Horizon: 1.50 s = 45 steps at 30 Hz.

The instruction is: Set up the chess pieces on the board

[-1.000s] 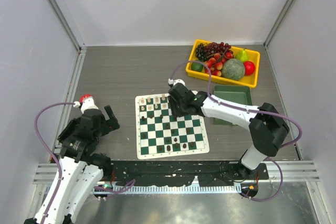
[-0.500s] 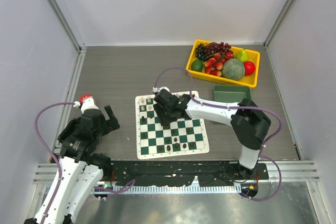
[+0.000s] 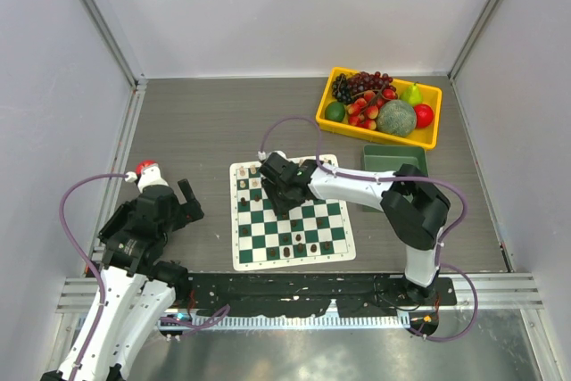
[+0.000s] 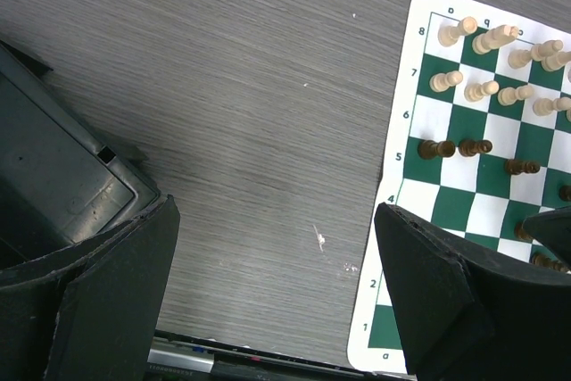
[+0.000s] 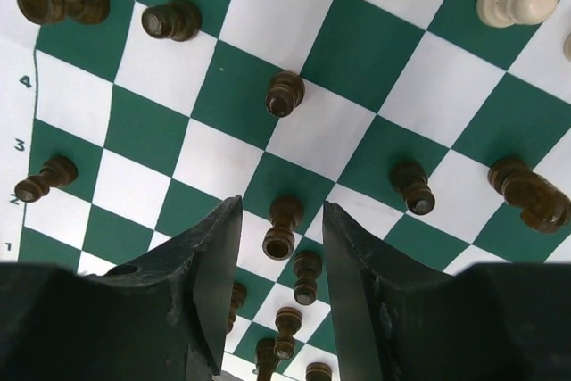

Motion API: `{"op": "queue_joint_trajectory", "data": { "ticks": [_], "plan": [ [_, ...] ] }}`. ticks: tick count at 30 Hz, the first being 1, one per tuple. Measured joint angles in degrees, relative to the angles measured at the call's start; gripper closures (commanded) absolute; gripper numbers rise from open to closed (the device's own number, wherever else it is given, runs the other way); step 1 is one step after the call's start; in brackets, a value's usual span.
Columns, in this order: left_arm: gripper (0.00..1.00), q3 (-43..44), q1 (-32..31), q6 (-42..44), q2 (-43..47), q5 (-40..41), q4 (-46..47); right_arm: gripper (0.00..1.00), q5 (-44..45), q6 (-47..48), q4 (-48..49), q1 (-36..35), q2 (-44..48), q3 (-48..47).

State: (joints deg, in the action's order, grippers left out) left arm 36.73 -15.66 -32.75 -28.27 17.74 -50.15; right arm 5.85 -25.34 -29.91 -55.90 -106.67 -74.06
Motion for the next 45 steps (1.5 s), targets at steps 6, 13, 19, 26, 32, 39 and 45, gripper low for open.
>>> {"op": "queue_joint_trajectory", "data": {
  "ticks": [6, 13, 19, 26, 32, 39, 45],
  "plan": [
    [0.01, 0.0, 0.0, 0.0, 0.0, -0.2, 0.2, 0.58, 0.0, 0.2, -1.3, -0.3, -0.7, -0.2],
    [0.01, 0.0, 0.0, 0.0, 0.0, -0.4, 0.2, 0.69, -0.5, 0.6, -1.9, -0.3, -1.4, -1.1],
    [0.01, 0.0, 0.0, 0.0, 0.0, -0.4, 0.2, 0.58, -0.6, 1.1, -2.5, -0.4, -1.5, -1.6],
    [0.01, 0.0, 0.0, 0.0, 0.0, -0.4, 0.2, 0.66, -0.6, 1.3, -3.3, -0.5, -1.5, -1.7],
    [0.01, 0.0, 0.0, 0.0, 0.0, -0.4, 0.2, 0.70, -0.7, 1.4, -3.8, -0.9, -1.5, -1.7],
    [0.01, 0.0, 0.0, 0.0, 0.0, -0.4, 0.2, 0.82, -1.0, 1.5, -4.4, -1.0, -1.5, -1.7],
    [0.01, 0.0, 0.0, 0.0, 0.0, -0.4, 0.2, 0.82, 0.0, 1.5, -4.1, -1.1, -0.4, -1.1]
  ]
}}
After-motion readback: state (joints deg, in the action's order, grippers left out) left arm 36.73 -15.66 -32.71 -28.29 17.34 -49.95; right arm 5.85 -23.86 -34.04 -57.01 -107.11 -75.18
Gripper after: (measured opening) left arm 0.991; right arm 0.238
